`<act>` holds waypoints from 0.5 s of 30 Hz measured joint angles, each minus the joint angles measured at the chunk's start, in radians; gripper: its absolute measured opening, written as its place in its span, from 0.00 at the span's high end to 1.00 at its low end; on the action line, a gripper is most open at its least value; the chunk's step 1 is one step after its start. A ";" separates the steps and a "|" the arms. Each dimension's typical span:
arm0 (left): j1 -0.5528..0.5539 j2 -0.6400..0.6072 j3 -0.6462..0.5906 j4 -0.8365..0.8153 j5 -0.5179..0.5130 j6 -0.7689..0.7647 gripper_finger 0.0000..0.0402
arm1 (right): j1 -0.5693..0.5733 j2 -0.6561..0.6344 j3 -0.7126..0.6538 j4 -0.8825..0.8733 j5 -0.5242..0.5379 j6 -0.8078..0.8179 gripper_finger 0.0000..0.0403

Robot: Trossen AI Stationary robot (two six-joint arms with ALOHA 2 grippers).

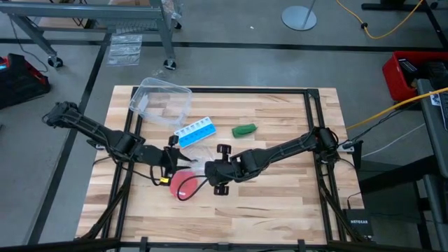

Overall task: Roll bandage
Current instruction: Put the green bandage into the transparent zip bag

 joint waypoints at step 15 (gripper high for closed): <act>0.041 0.012 0.000 0.088 -0.001 0.168 0.76 | 0.000 0.000 0.000 -0.004 0.144 -0.056 1.00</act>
